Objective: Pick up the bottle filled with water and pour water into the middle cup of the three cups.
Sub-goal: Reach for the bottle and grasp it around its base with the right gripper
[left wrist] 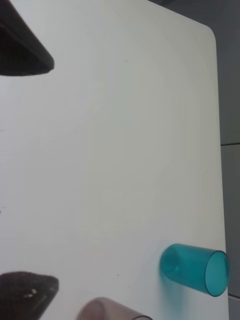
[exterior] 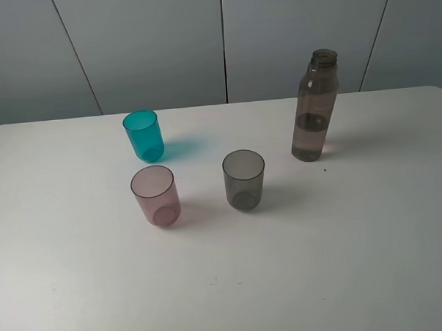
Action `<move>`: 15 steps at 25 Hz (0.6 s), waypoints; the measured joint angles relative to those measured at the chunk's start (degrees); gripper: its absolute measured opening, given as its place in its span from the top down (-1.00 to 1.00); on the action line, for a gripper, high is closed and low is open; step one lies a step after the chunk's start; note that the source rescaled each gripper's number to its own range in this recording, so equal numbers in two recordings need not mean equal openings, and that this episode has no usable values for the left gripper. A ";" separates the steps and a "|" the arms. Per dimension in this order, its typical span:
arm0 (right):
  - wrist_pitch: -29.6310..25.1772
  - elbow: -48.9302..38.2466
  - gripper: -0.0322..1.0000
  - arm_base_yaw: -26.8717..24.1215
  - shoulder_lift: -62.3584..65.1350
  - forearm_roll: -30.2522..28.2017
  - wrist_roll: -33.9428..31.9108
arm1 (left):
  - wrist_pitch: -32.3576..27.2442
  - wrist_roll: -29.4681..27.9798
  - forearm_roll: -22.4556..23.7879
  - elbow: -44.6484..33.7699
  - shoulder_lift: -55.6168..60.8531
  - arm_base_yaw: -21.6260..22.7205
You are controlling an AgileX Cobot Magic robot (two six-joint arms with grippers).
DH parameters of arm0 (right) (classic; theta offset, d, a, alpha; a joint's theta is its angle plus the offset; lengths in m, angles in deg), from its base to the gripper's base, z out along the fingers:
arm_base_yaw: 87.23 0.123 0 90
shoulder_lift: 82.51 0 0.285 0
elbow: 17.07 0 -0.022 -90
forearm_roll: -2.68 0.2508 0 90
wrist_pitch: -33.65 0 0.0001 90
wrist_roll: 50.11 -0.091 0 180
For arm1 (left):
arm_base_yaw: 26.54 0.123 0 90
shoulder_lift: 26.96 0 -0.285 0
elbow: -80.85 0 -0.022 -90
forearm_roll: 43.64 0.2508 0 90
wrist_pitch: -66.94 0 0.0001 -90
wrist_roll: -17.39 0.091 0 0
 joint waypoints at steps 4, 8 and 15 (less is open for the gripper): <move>0.00 0.00 -1.00 0.00 0.00 0.00 0.00 | 0.00 0.00 0.00 0.00 0.00 0.00; 0.00 0.00 -1.00 0.00 0.00 0.00 0.00 | 0.00 0.00 0.00 0.00 0.00 0.00; 0.00 0.00 -1.00 0.00 0.00 0.00 0.00 | 0.00 0.00 0.00 0.00 0.00 0.00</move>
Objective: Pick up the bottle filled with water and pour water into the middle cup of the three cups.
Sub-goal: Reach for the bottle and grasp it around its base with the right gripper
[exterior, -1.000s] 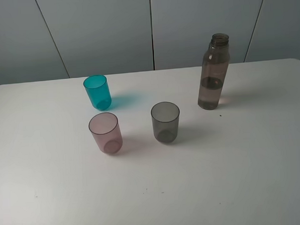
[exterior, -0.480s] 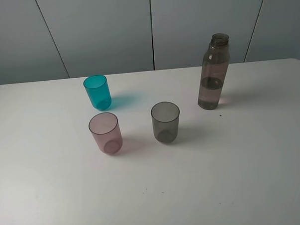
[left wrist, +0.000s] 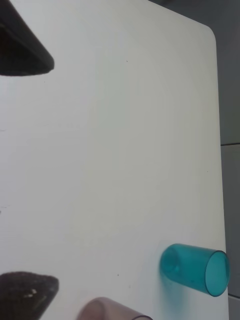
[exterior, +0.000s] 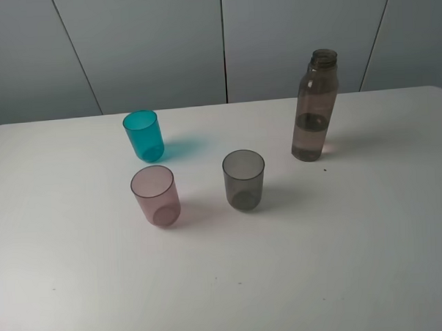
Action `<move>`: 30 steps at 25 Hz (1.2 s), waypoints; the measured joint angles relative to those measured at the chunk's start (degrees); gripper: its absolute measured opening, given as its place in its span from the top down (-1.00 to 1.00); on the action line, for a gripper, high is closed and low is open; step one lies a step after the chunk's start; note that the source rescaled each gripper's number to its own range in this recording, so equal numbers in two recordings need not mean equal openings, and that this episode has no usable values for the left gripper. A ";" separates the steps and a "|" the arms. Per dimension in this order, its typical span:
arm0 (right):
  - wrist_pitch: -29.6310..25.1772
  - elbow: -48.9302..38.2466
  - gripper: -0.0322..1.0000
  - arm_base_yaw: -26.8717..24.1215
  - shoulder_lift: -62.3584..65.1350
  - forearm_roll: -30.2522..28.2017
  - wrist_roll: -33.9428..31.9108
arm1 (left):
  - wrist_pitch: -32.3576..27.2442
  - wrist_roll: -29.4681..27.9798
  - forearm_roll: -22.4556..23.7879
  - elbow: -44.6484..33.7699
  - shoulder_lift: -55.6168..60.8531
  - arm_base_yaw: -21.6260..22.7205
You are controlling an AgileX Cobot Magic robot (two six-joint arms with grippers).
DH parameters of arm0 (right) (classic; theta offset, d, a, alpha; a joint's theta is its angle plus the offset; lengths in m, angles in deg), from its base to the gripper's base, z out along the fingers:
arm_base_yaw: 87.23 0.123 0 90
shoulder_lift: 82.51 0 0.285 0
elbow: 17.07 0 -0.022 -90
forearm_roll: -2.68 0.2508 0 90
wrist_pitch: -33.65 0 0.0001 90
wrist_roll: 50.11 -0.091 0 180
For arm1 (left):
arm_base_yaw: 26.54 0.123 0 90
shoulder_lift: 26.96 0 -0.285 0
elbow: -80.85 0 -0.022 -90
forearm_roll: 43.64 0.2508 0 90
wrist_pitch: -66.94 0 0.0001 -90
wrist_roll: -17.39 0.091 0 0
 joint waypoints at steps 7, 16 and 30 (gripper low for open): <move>0.00 0.00 -1.00 0.00 0.00 0.00 0.00 | 0.00 0.00 0.00 0.00 0.00 0.00; 0.00 0.00 -1.00 0.00 0.00 0.00 0.00 | 0.00 0.00 0.00 0.00 0.00 0.00; 12.26 9.95 -1.00 0.00 -16.01 0.12 0.84 | 0.00 0.00 0.00 0.00 0.00 0.00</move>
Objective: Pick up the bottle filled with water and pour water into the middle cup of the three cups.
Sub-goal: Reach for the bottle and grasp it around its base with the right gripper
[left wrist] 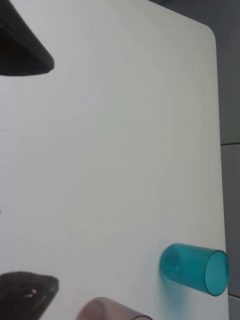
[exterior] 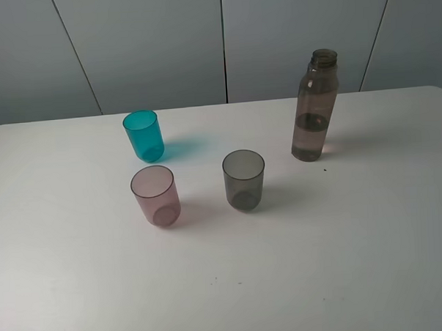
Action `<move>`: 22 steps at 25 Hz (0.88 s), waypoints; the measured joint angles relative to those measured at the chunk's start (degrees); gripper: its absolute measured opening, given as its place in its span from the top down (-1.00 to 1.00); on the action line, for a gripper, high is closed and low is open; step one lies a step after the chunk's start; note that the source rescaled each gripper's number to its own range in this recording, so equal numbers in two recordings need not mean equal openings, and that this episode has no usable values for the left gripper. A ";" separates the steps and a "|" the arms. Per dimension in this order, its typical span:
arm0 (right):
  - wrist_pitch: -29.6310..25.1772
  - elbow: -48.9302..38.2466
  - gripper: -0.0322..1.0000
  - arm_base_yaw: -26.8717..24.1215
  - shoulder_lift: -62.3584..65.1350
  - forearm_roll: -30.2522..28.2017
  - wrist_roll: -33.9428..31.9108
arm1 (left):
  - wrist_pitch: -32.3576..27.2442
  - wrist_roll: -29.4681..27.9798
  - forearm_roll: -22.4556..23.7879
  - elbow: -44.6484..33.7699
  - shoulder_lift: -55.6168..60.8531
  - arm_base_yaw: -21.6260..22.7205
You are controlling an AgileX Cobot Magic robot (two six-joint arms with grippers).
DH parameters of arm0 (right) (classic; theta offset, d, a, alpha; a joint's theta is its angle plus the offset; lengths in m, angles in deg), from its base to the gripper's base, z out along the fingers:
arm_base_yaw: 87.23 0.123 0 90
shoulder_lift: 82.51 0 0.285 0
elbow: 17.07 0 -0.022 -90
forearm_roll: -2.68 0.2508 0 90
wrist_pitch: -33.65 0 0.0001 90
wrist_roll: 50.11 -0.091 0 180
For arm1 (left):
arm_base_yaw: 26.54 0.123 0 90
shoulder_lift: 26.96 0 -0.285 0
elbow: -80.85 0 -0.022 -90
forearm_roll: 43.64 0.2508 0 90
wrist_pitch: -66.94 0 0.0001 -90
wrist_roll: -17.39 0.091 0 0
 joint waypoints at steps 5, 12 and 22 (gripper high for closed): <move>9.18 2.54 -1.00 0.00 -10.11 0.39 0.31 | 0.00 0.00 0.00 0.00 0.00 0.00; 19.14 2.72 -1.00 0.00 -24.49 5.61 0.34 | 0.00 0.00 0.00 0.00 0.00 0.00; 22.54 2.72 -1.00 7.97 -41.50 6.04 0.44 | 0.00 0.11 0.00 0.00 0.00 0.00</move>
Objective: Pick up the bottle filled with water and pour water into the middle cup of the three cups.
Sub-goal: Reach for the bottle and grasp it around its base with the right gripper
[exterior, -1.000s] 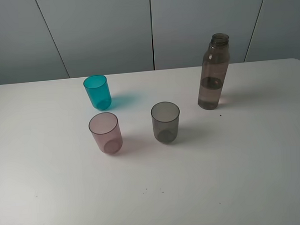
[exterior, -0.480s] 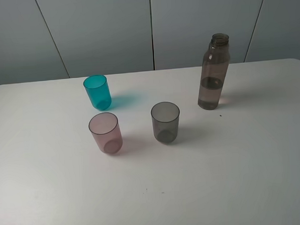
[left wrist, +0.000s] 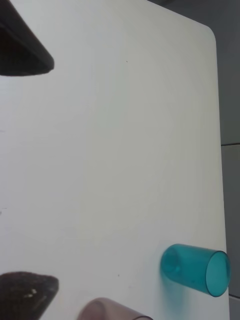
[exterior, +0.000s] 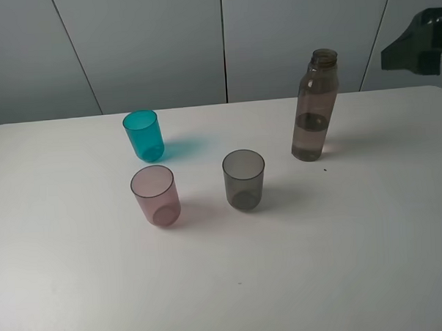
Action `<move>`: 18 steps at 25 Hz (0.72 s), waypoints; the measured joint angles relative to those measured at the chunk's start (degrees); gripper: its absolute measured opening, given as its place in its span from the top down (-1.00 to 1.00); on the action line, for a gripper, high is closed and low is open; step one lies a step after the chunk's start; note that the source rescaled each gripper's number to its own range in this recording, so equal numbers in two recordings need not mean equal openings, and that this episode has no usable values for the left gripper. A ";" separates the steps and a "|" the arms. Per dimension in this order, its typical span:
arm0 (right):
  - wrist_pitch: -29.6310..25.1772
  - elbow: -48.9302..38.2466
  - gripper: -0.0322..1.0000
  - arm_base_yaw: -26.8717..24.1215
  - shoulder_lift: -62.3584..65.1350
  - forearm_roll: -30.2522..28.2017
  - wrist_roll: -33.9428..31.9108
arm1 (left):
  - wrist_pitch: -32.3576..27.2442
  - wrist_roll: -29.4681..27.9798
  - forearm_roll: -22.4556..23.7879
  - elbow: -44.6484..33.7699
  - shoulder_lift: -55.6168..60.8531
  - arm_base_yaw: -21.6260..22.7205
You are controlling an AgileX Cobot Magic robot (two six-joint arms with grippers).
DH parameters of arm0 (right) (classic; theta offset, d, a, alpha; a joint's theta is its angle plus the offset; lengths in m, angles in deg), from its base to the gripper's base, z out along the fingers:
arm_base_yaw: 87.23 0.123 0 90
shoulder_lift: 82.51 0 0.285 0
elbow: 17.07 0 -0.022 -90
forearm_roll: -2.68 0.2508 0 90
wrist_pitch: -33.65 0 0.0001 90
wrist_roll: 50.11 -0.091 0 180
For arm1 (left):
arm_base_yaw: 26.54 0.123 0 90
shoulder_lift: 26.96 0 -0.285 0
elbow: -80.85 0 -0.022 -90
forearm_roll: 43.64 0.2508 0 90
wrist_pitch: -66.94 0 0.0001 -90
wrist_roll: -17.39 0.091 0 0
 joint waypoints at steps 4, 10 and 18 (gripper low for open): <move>0.51 0.00 -1.00 0.60 -6.63 1.39 0.11 | 0.00 0.24 0.00 0.00 0.00 0.00; 2.45 -0.54 -1.00 0.60 -16.83 4.47 2.36 | 0.00 0.24 0.00 0.00 0.00 0.00; 24.33 -10.67 -1.00 1.21 -22.32 3.87 3.64 | 0.00 0.04 0.00 0.00 0.00 0.00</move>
